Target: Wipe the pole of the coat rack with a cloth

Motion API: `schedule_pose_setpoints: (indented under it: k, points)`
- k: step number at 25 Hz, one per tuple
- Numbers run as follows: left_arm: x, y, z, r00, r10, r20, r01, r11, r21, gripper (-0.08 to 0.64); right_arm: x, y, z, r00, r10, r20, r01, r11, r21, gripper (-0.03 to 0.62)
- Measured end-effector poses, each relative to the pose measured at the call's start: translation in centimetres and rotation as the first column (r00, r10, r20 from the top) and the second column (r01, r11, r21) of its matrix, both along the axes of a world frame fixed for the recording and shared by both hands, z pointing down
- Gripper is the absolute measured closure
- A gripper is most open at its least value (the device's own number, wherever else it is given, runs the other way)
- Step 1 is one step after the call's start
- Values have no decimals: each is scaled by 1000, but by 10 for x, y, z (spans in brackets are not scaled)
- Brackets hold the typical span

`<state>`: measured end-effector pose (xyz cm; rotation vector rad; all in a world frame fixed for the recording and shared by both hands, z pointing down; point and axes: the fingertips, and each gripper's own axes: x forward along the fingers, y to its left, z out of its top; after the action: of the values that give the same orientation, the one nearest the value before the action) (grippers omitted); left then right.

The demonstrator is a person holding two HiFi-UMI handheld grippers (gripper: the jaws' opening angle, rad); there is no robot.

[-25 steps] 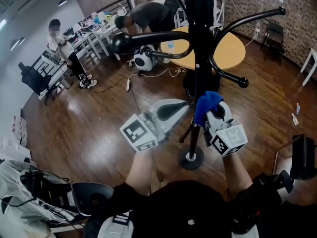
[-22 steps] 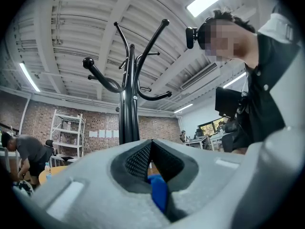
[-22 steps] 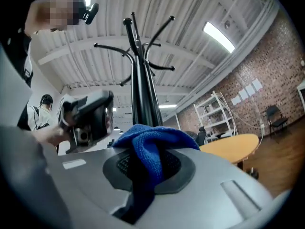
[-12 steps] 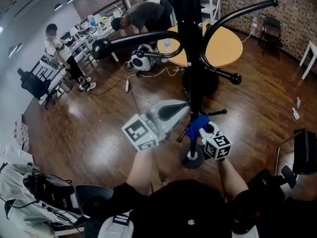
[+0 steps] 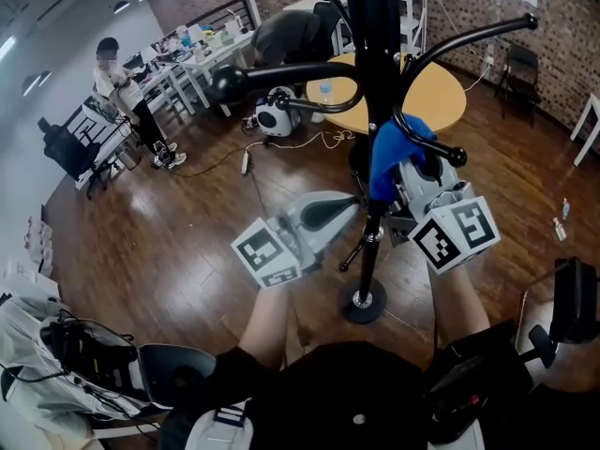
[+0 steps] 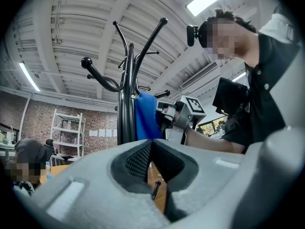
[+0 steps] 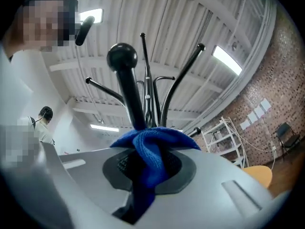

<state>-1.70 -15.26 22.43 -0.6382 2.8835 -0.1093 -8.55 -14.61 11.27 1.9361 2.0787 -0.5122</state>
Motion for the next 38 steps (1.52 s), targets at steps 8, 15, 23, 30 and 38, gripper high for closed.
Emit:
schedule_pose_setpoints:
  k: [8, 15, 23, 30, 38]
  points:
    - [7, 1, -3, 1000, -6, 2, 7, 1000, -6, 560, 2, -1, 63, 1000, 22, -4, -21, 997, 78, 557]
    - [-1, -10, 1, 1000, 11, -18, -11, 1000, -13, 560, 1, -7, 240, 984, 3, -177, 48, 958, 284, 557]
    - [3, -43, 11, 999, 31, -35, -31, 999, -19, 560, 7, -28, 350, 948, 92, -305, 78, 862, 502, 557]
    - [2, -27, 8, 1000, 8, -17, -8, 1000, -18, 560, 1, -20, 169, 983, 27, -181, 5, 985, 172, 560]
    - [0, -9, 1, 1000, -10, 9, 10, 1000, -10, 560, -8, -7, -2, 999, 30, -31, -30, 999, -11, 557]
